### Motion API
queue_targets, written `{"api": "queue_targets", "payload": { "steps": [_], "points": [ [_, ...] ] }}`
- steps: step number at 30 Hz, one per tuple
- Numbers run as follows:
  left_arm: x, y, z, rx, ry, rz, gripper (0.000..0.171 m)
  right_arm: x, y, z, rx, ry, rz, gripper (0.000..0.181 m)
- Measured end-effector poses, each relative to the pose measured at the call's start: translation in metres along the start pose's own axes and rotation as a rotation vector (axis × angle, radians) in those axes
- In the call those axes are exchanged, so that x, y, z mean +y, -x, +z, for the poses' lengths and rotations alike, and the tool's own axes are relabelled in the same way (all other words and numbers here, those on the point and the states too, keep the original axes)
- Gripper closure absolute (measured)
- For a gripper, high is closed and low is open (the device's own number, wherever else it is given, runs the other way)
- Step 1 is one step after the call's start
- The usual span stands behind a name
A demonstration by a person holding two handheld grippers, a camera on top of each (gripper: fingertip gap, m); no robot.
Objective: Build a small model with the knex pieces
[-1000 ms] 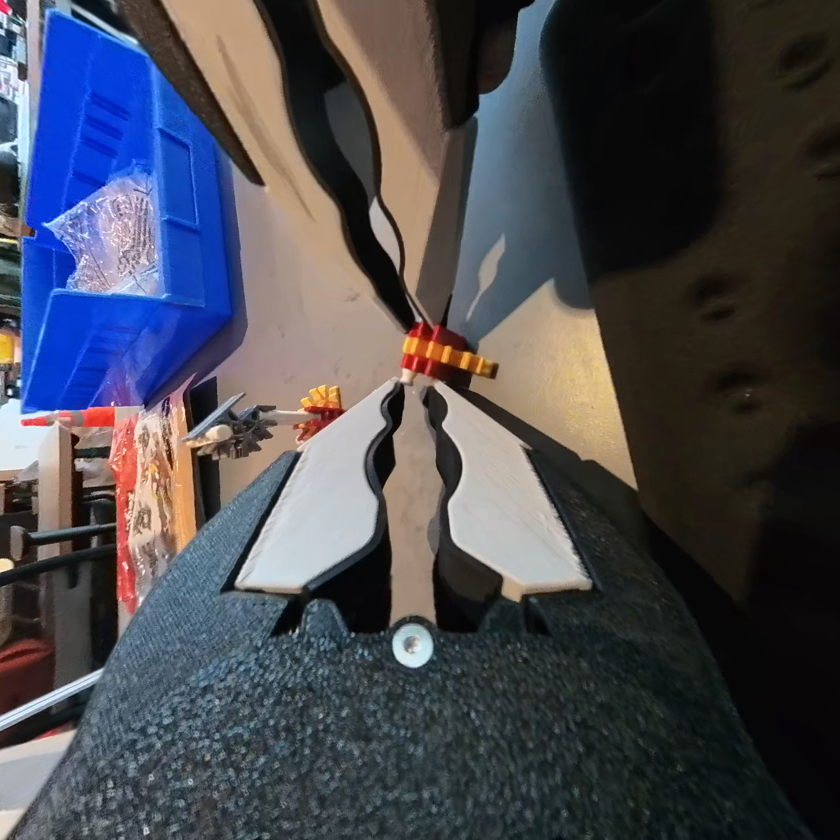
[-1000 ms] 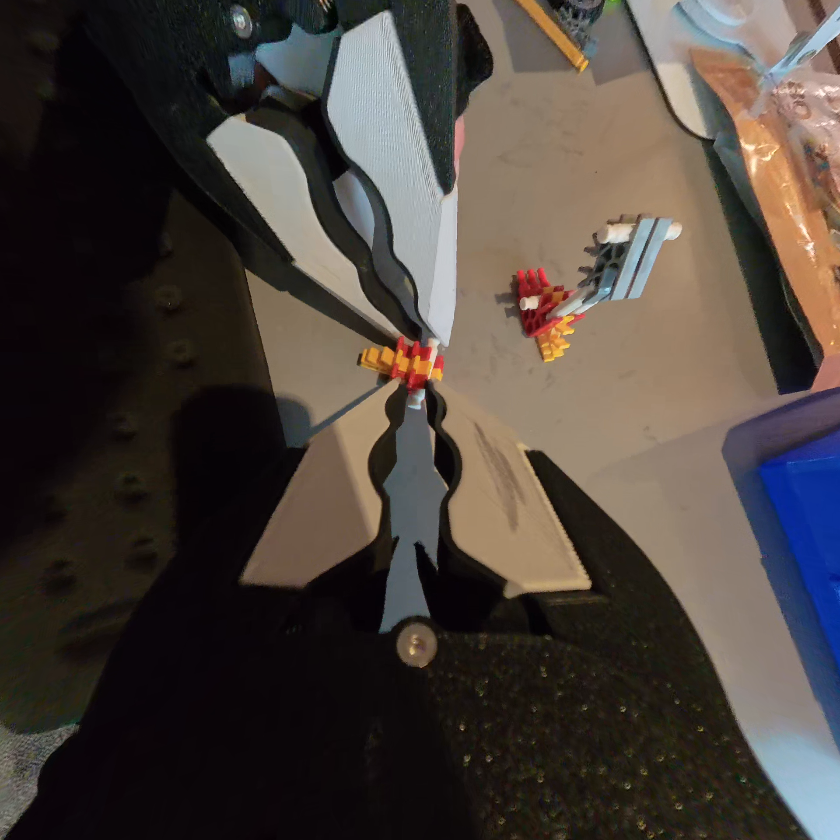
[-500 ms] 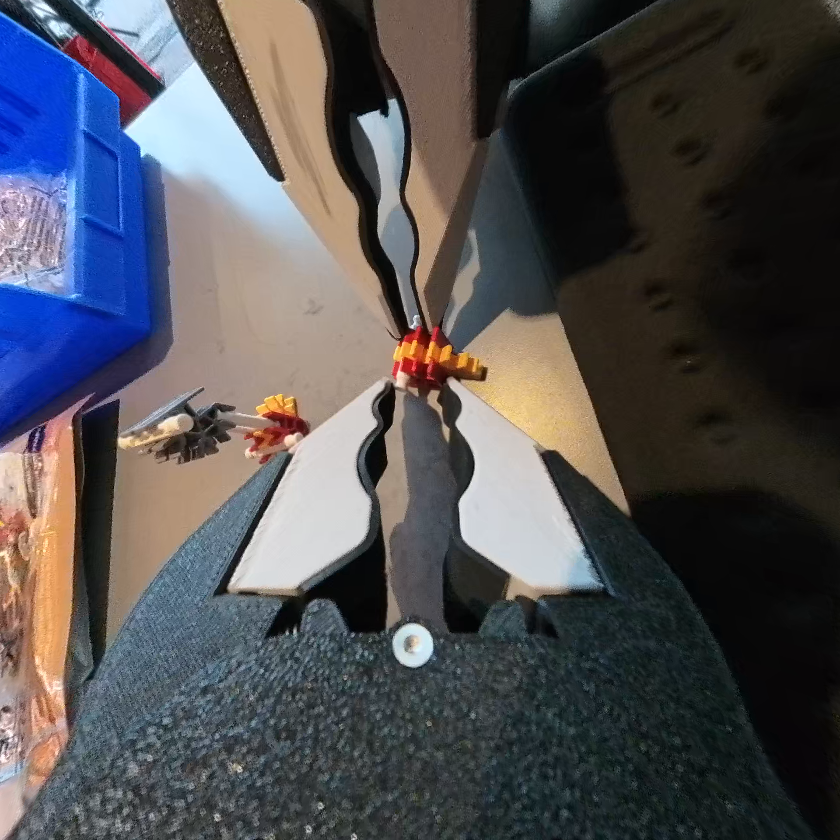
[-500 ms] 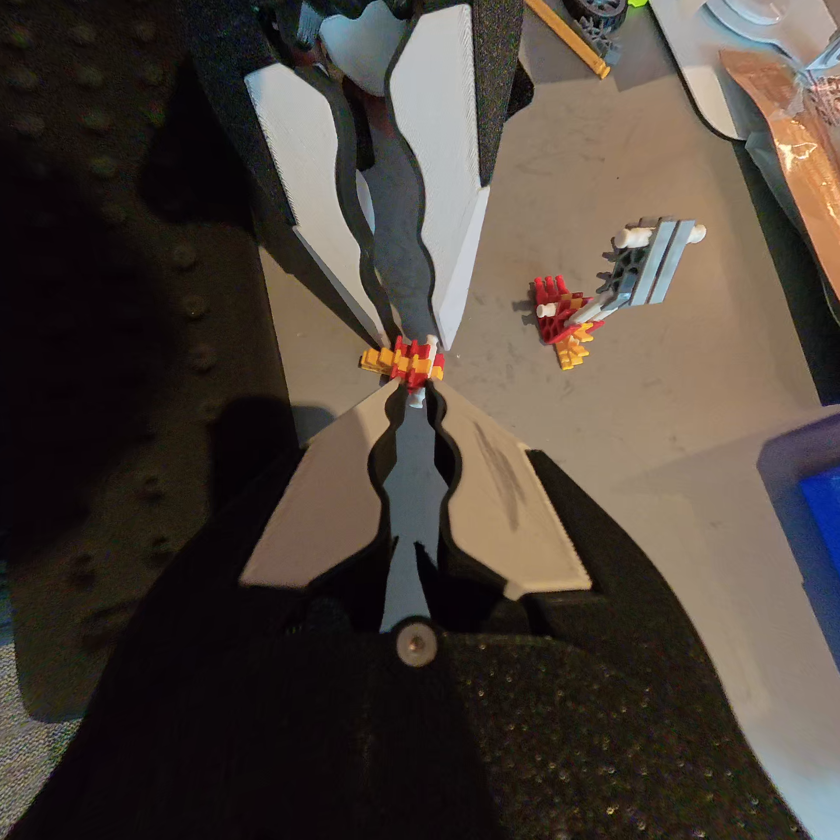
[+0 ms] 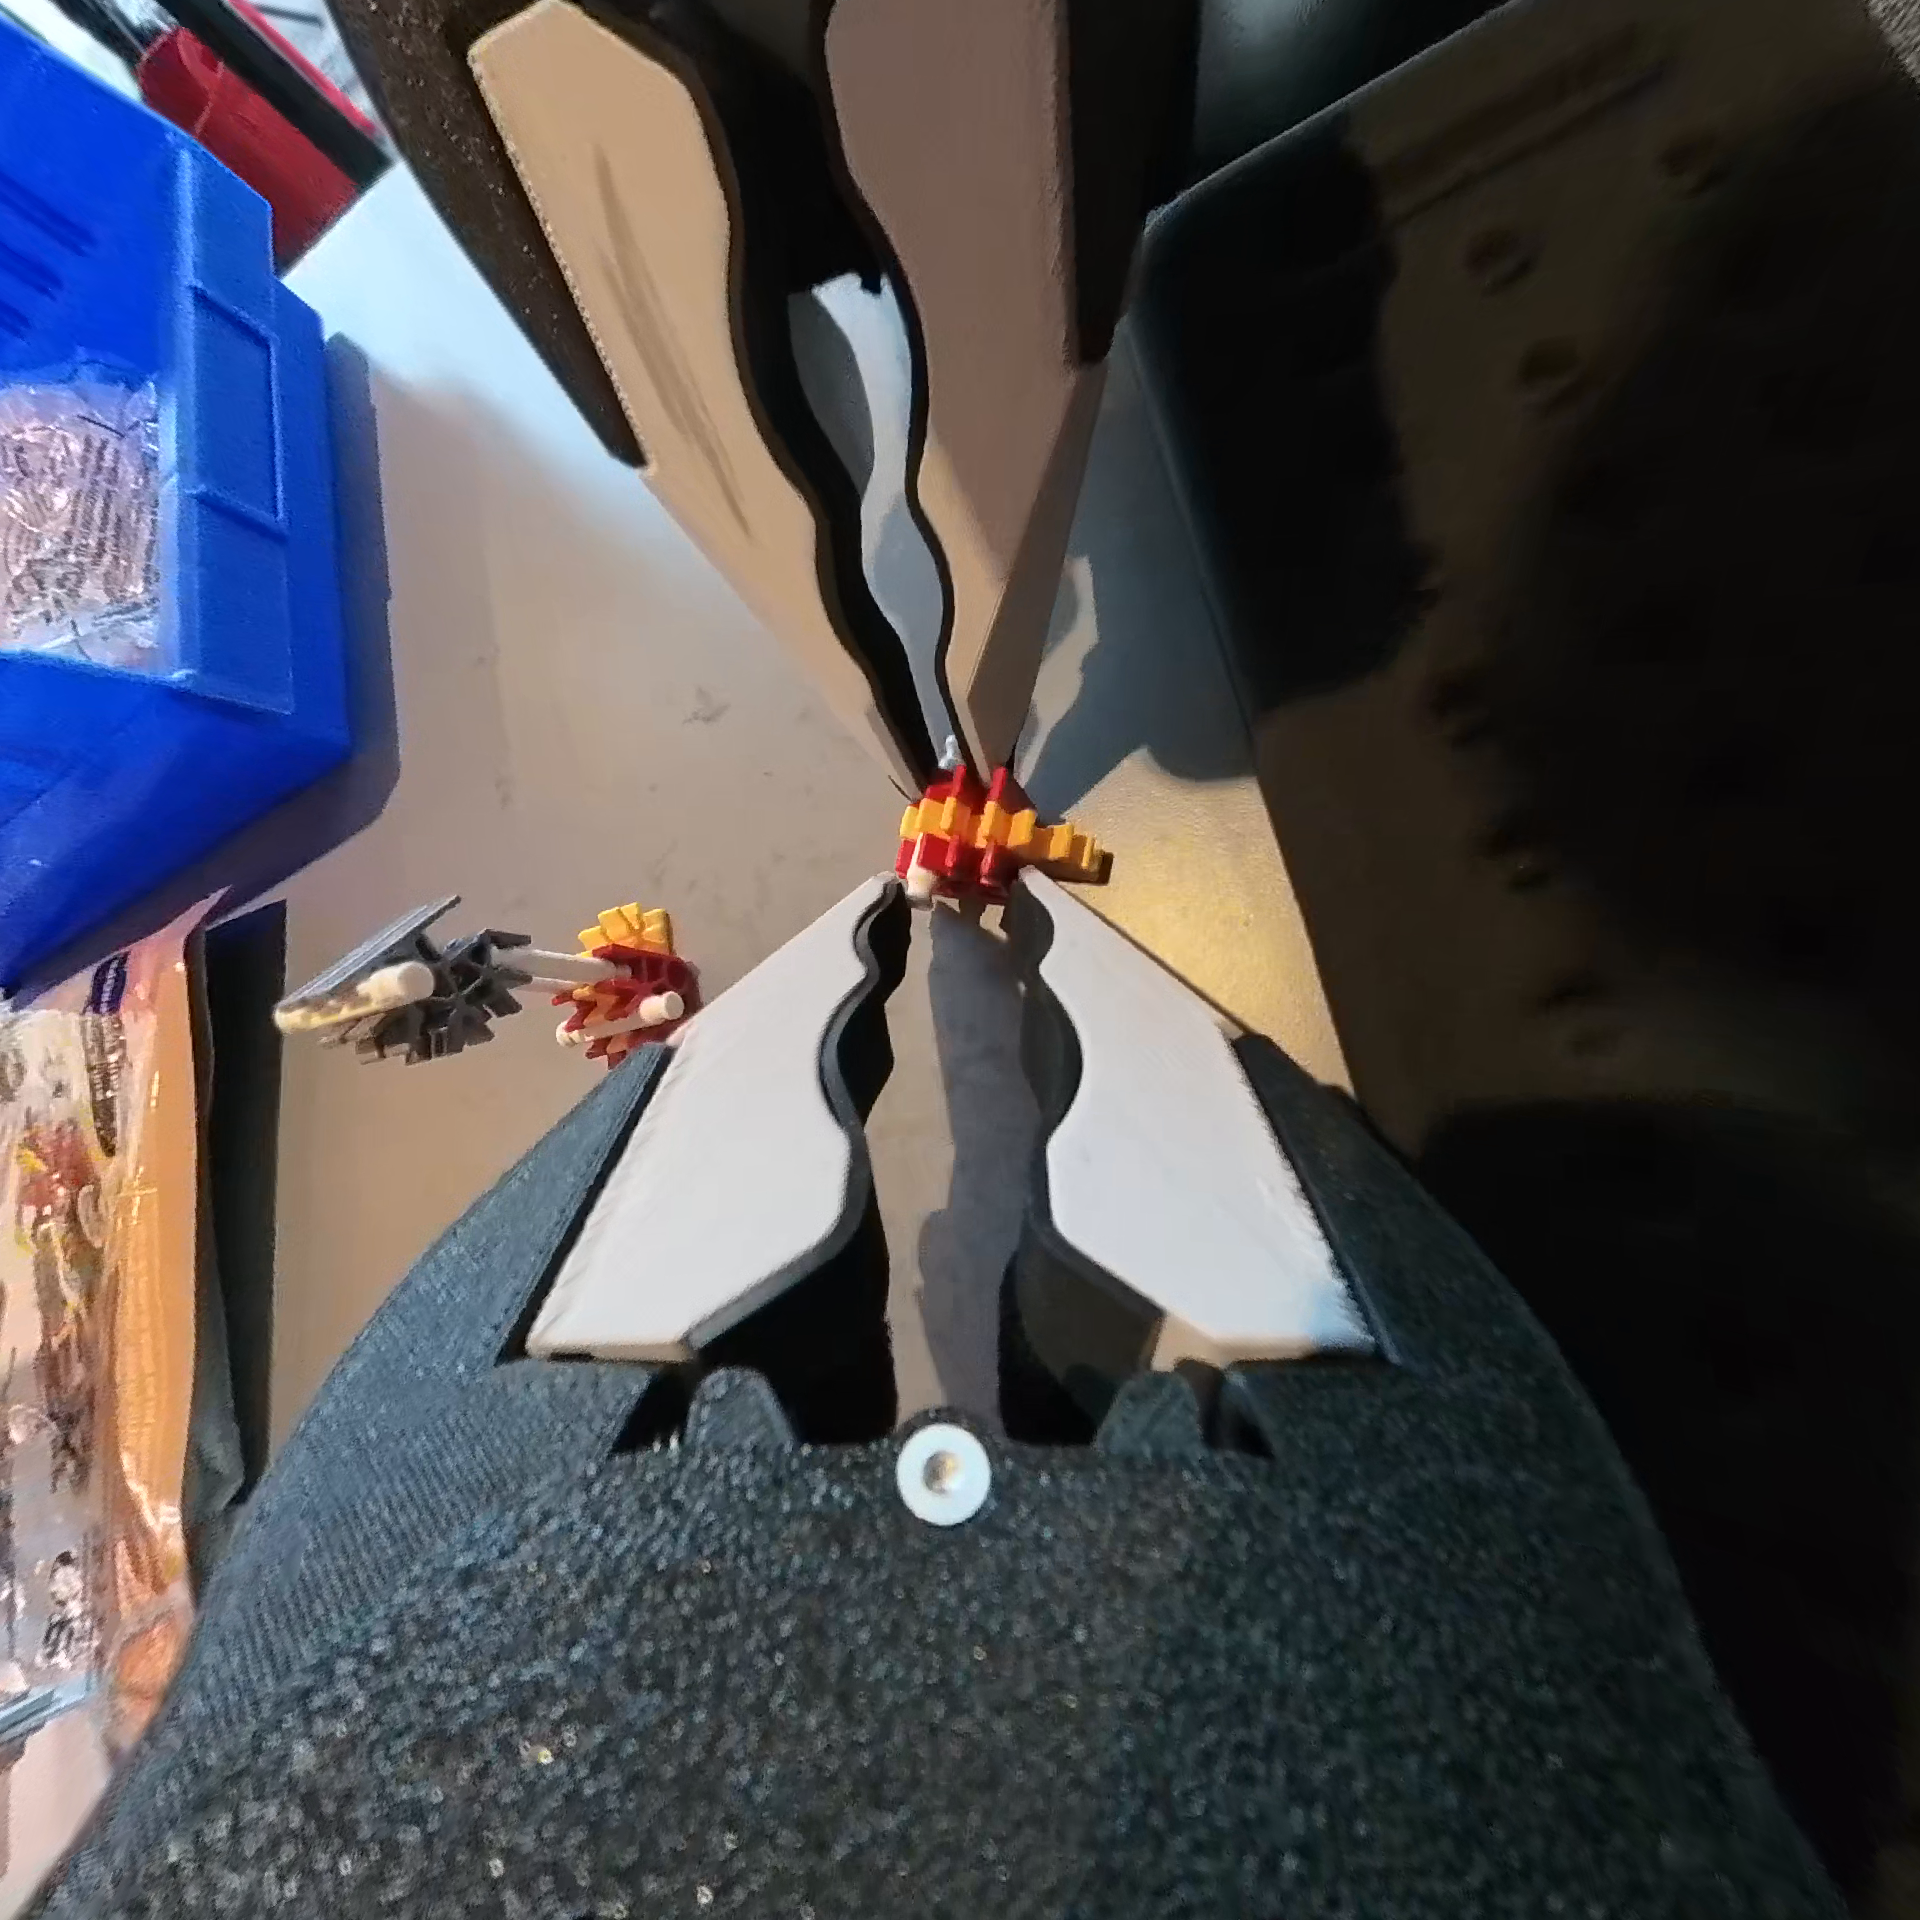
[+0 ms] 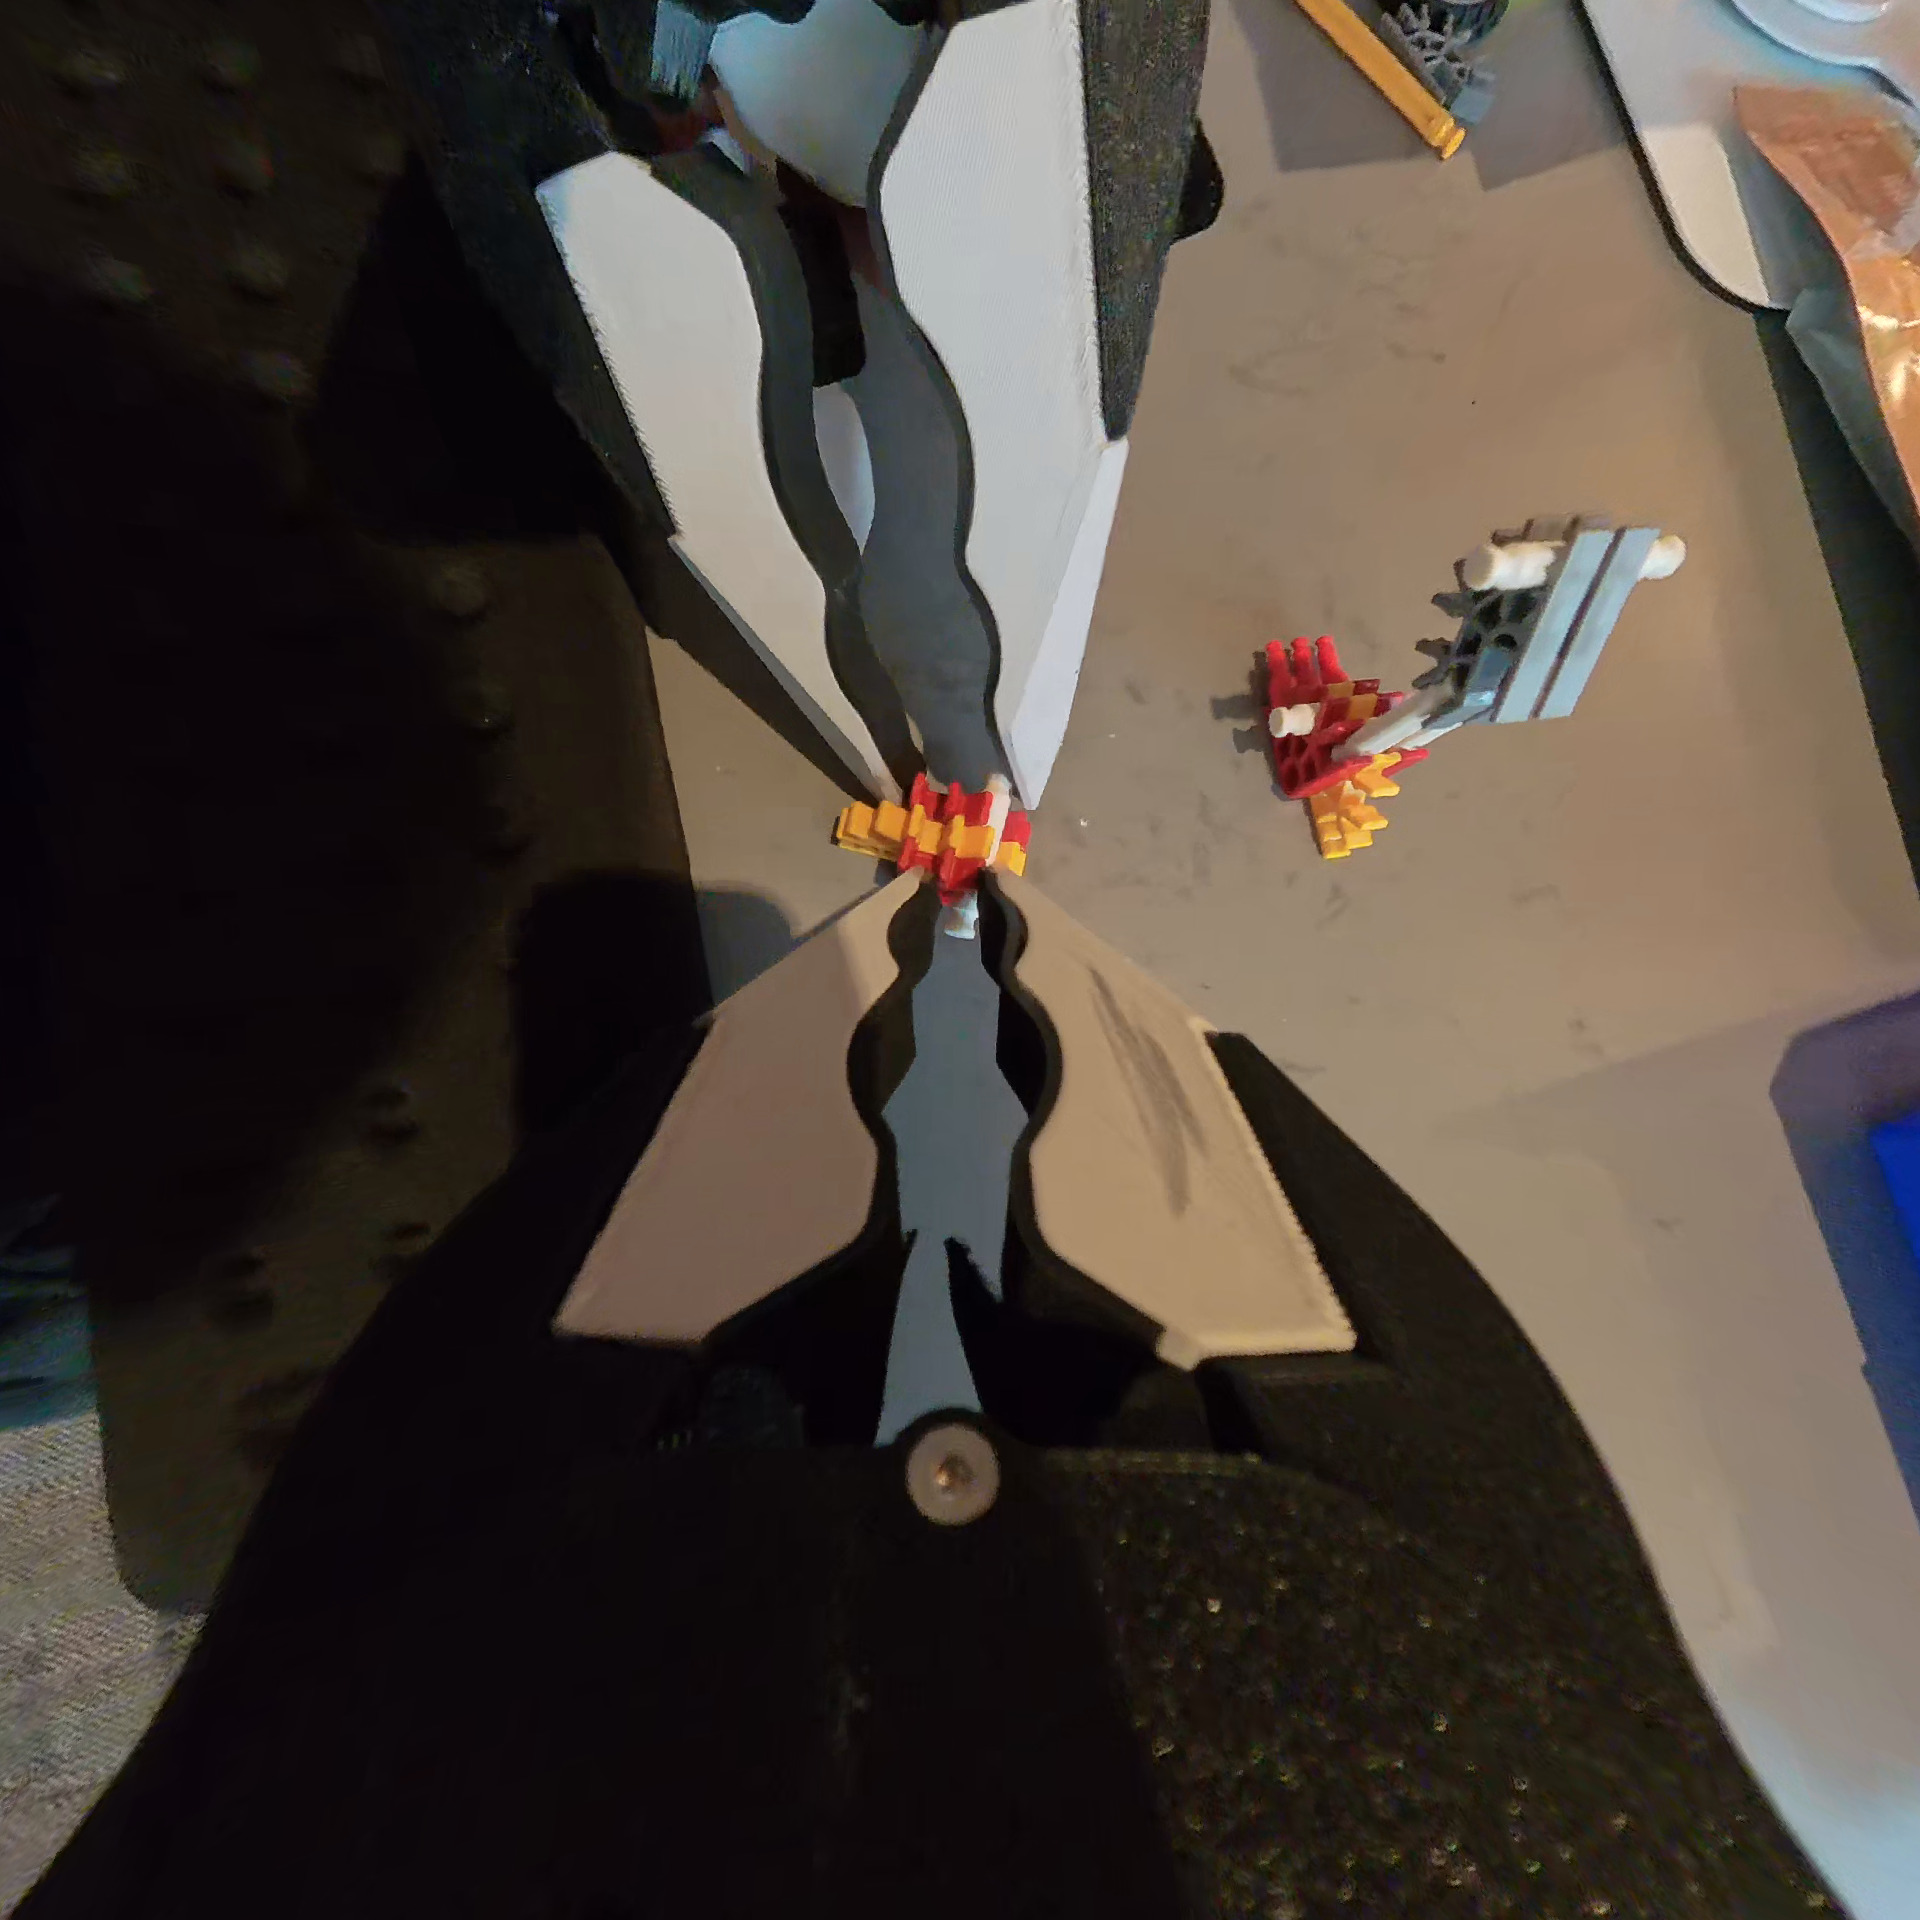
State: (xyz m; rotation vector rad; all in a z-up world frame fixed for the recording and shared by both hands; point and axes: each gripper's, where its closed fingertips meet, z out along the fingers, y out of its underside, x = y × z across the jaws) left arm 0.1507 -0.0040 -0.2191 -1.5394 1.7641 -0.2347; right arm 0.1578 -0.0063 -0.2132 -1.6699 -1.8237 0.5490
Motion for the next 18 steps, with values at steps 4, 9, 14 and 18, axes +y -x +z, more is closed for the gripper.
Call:
{"api": "queue_targets", "payload": {
  "steps": [4,9,14,18],
  "points": [
    [-0.0007,-0.0014,0.0005,-0.015,0.023,-0.030,0.156,-0.0002,0.0005,0.0004,-0.017,0.011,-0.004,0.175],
    [-0.0012,-0.0019,0.0008,-0.048,0.040,-0.072,0.156,-0.0009,0.0012,0.0007,-0.043,0.037,-0.042,0.176],
    [-0.0005,-0.0011,0.0017,-0.060,0.041,-0.046,0.155,0.0000,-0.0008,0.0001,-0.044,0.103,-0.101,0.175],
    [0.0014,0.0039,0.0034,-0.094,0.047,-0.027,0.153,0.0017,-0.0080,-0.0025,0.037,0.058,0.009,0.174]
  ]
}}
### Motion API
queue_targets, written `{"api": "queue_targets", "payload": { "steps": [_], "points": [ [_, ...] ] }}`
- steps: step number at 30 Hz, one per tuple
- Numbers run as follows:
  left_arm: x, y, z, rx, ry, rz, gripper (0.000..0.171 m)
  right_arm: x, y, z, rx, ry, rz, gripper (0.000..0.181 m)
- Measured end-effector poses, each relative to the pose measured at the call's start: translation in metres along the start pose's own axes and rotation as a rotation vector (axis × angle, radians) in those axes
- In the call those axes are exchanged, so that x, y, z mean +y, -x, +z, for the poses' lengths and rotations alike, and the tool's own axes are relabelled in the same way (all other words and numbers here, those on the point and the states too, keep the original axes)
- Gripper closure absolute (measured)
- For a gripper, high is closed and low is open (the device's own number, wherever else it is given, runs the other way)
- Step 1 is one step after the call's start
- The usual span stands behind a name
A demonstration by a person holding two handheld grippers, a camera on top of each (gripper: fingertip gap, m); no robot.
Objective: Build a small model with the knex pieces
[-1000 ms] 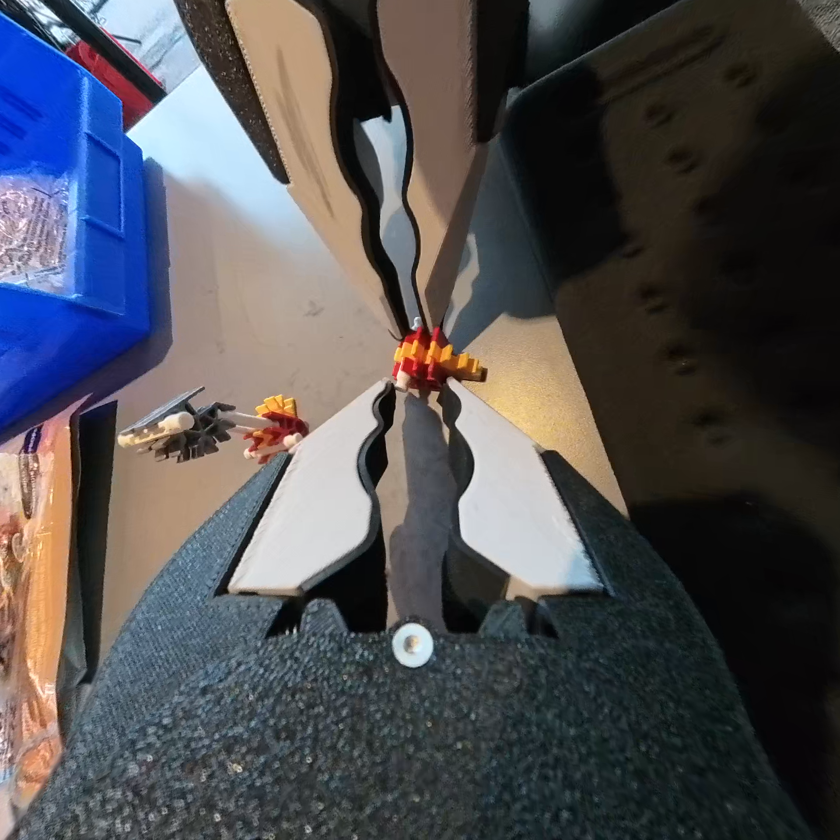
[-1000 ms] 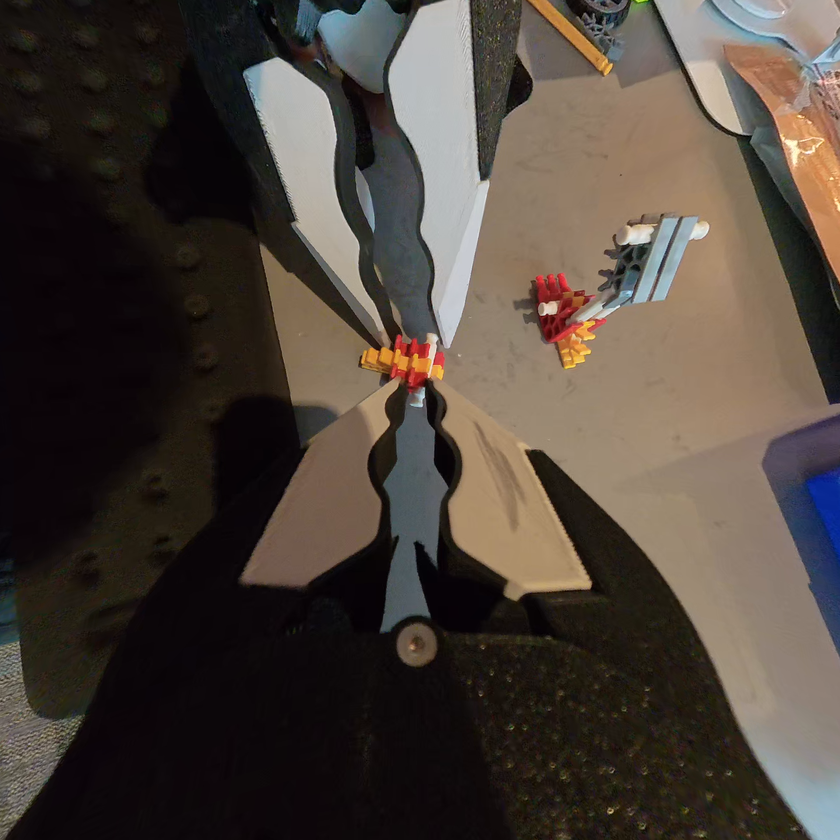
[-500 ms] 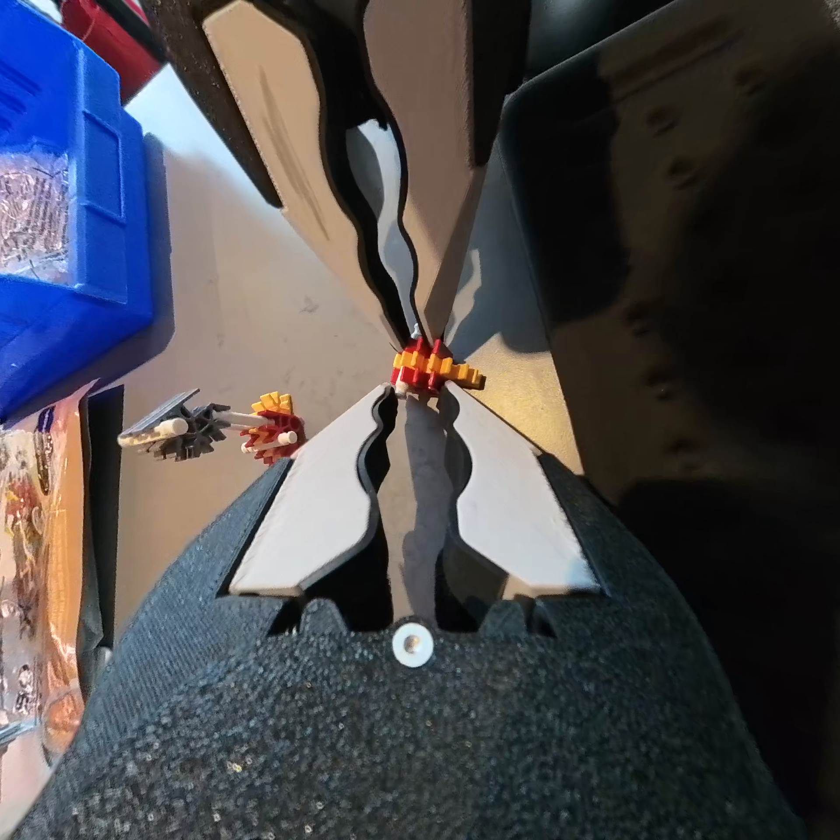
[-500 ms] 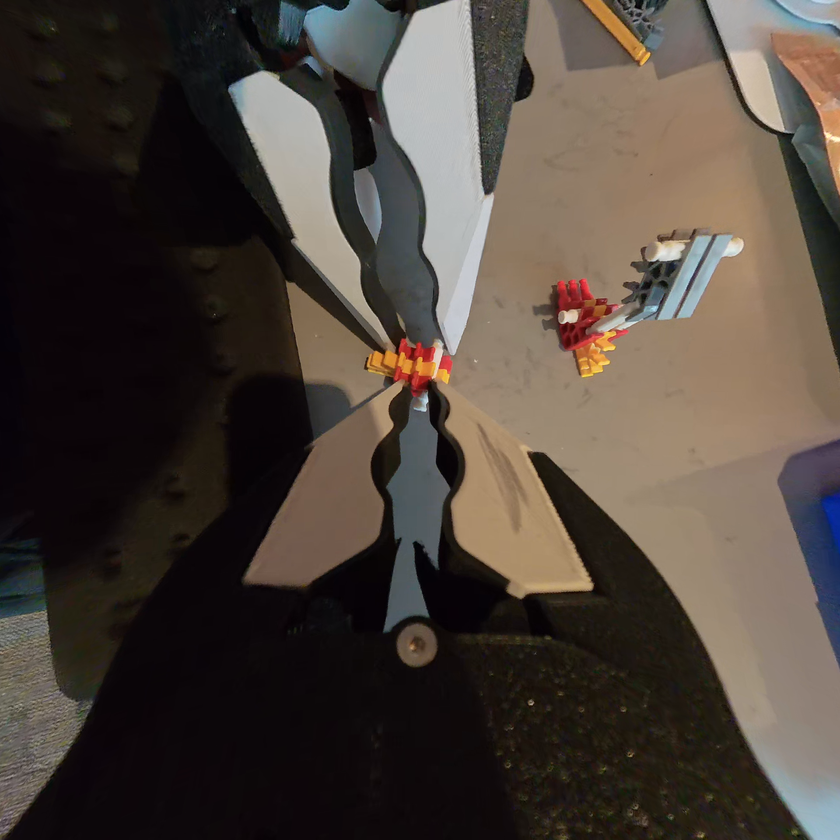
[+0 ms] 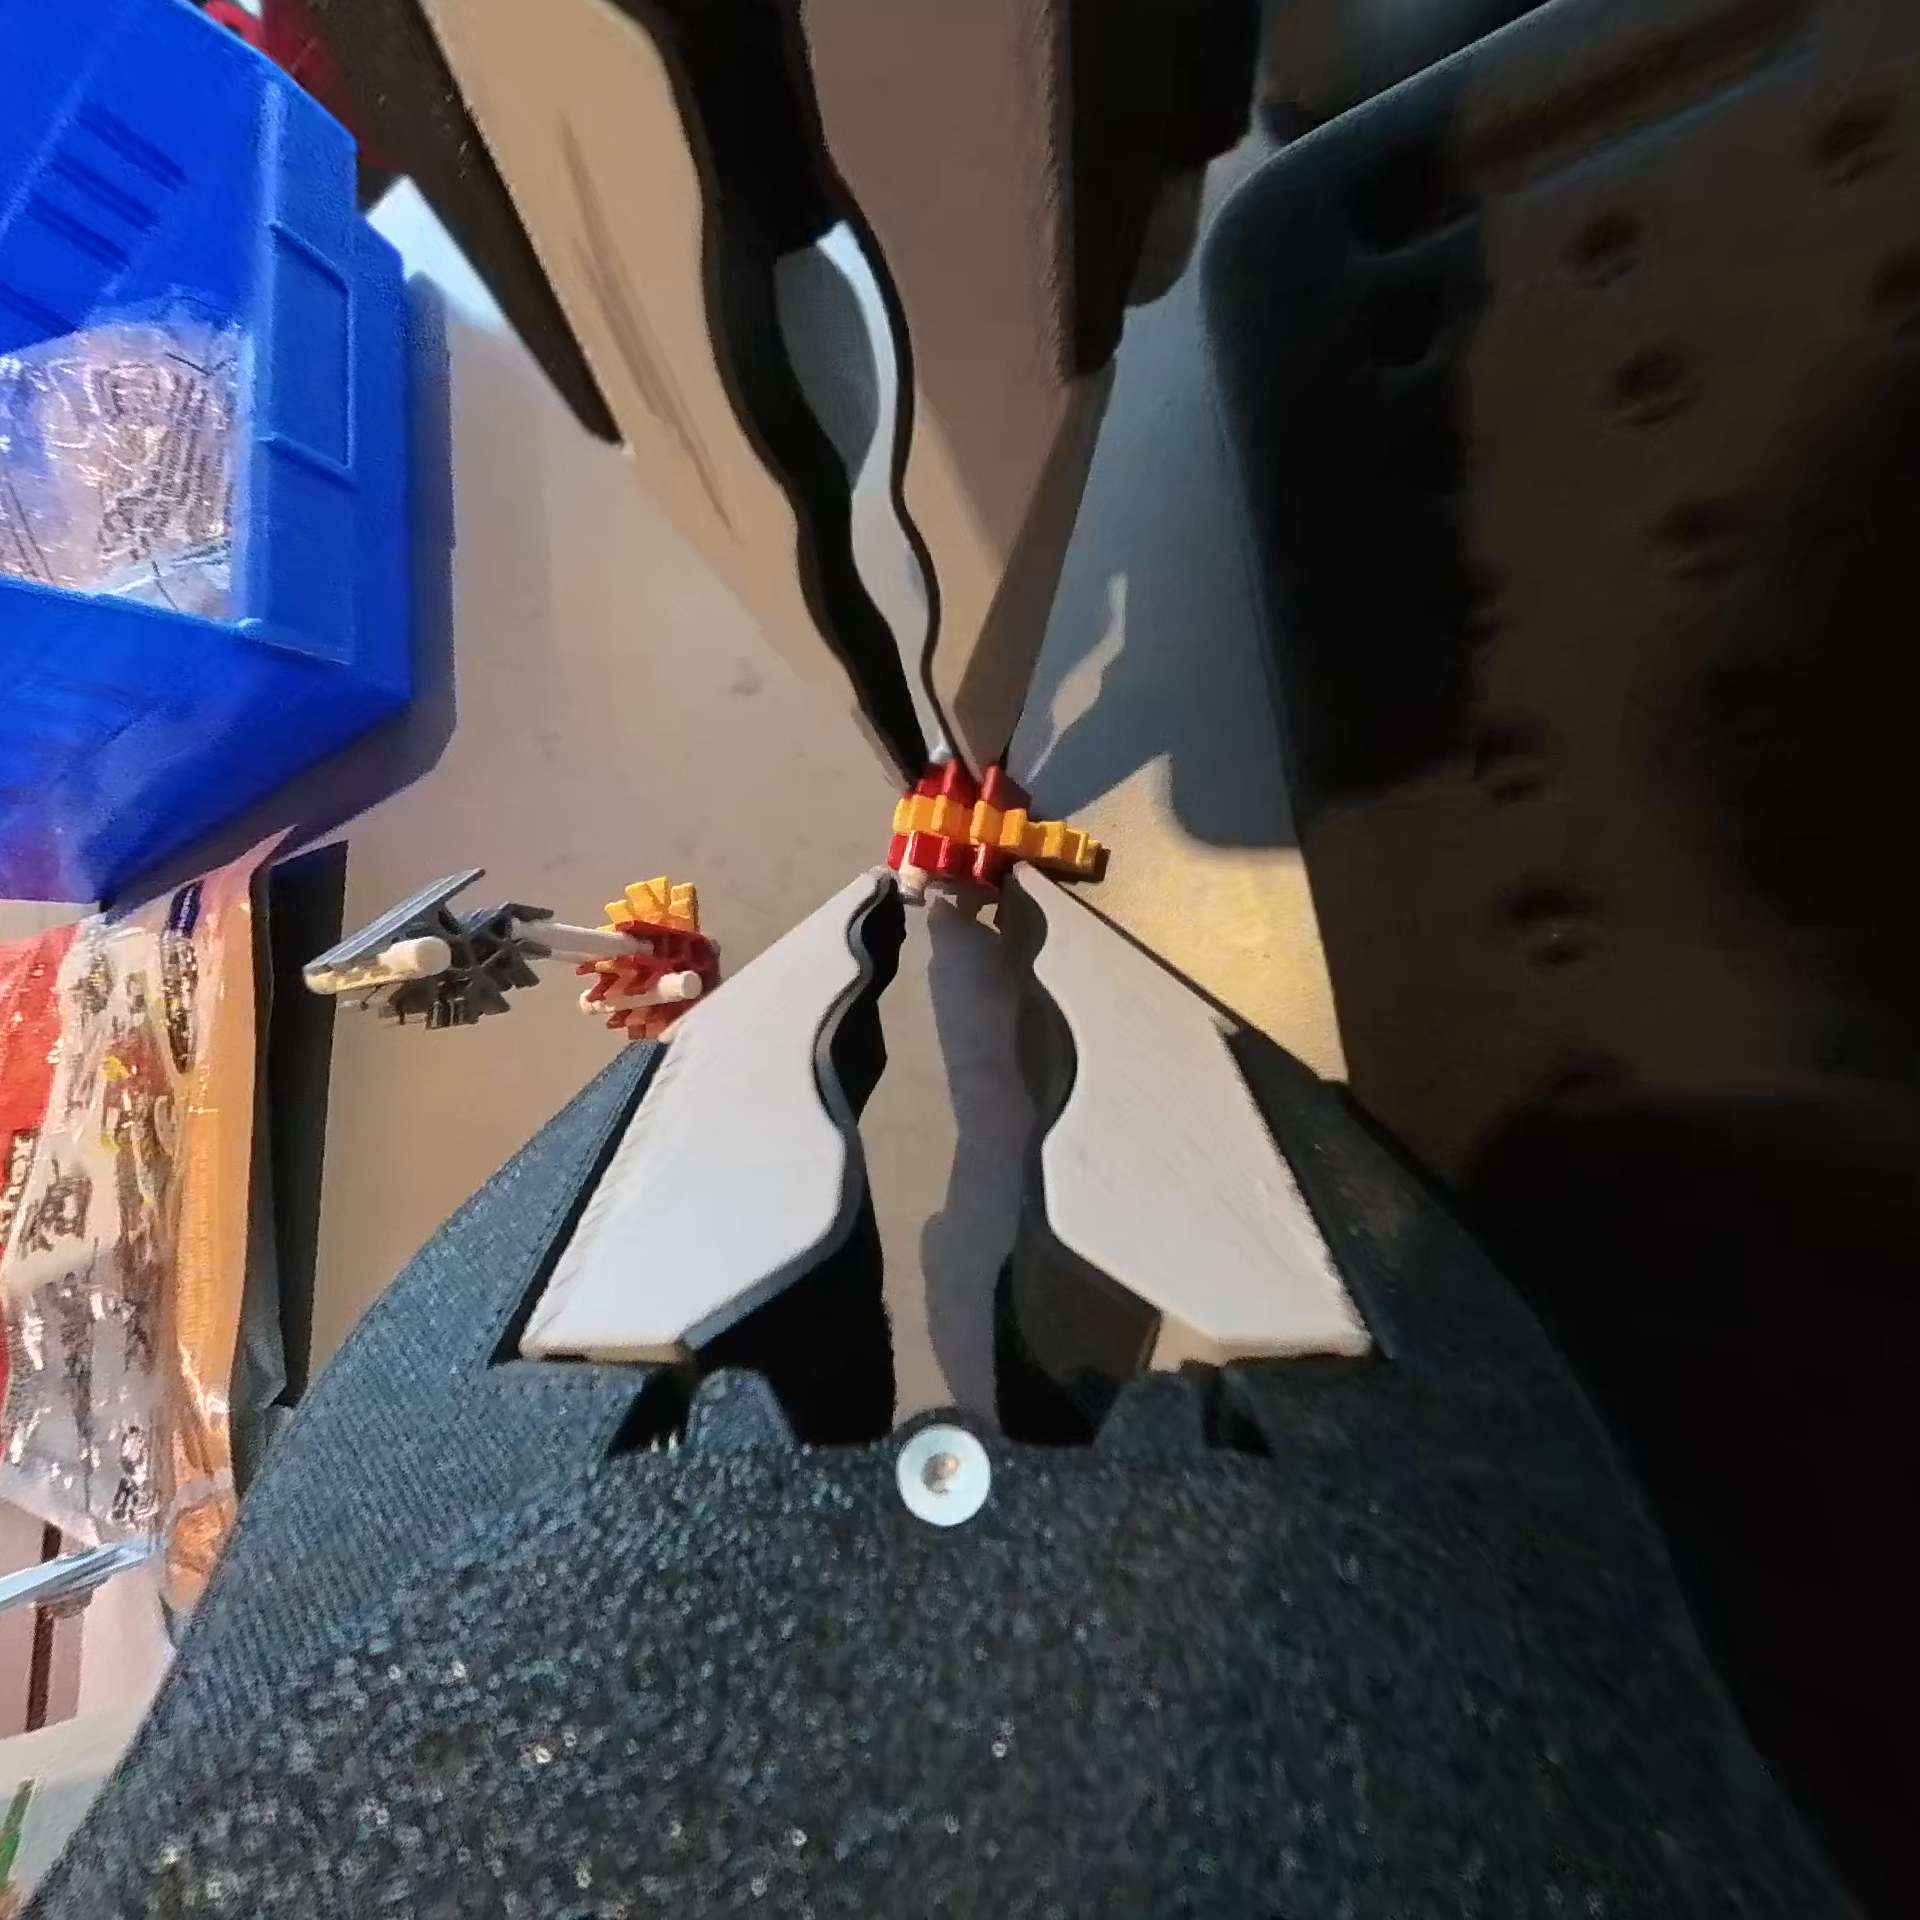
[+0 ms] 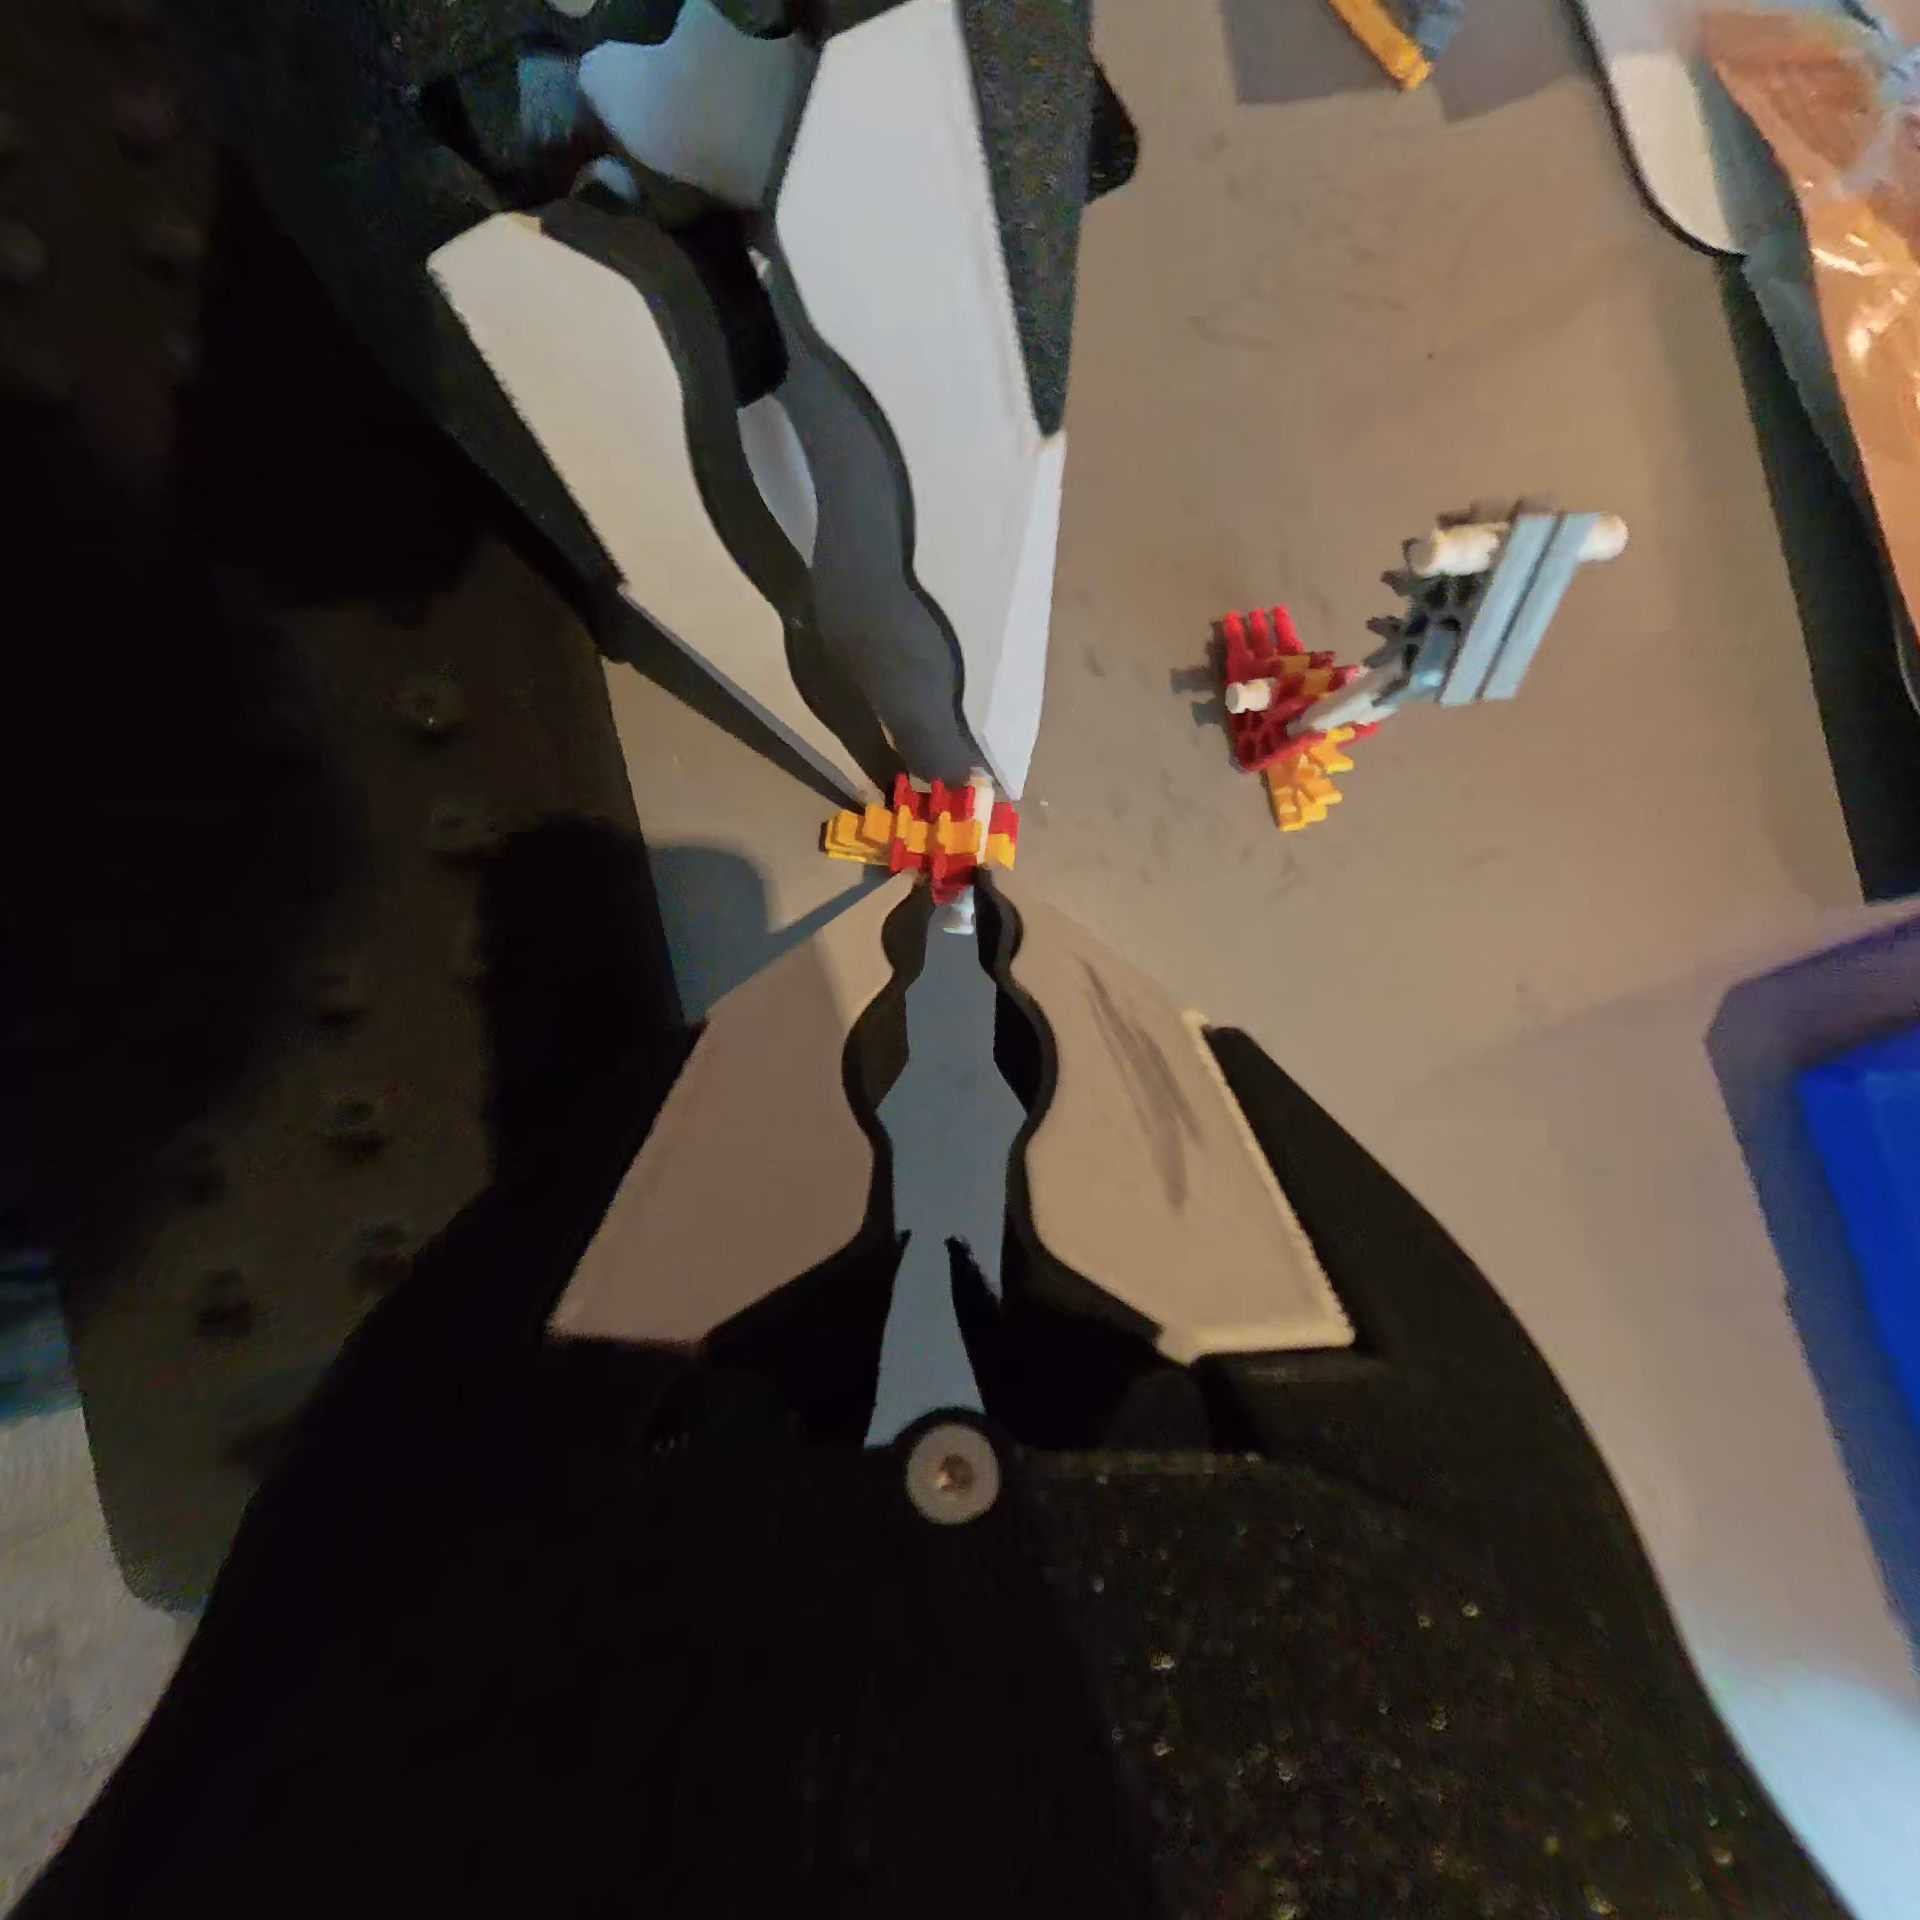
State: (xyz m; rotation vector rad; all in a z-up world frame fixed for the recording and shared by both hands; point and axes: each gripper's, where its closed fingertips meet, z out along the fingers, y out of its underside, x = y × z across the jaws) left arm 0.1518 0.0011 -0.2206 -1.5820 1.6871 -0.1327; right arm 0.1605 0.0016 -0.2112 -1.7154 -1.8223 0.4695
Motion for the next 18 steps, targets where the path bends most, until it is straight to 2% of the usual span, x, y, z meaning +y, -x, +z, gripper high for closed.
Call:
{"api": "queue_targets", "payload": {
  "steps": [4,5,7,13,18],
  "points": [
    [-0.002,0.001,0.001,-0.009,-0.004,0.037,0.154,-0.002,0.000,-0.006,0.013,-0.071,0.076,0.173],
    [0.001,-0.002,0.001,0.008,0.013,0.050,0.167,-0.005,0.001,-0.008,0.005,-0.088,0.078,0.164],
    [0.001,-0.004,0.003,0.003,0.007,0.067,0.167,-0.005,-0.002,-0.010,0.010,-0.079,0.076,0.153],
    [-0.002,0.002,0.000,-0.023,-0.013,0.070,0.167,0.007,0.000,-0.005,-0.025,-0.036,0.064,0.173],
    [-0.003,0.002,0.002,-0.007,-0.006,0.072,0.166,0.011,0.000,-0.009,0.005,-0.050,0.091,0.167]
  ]
}}
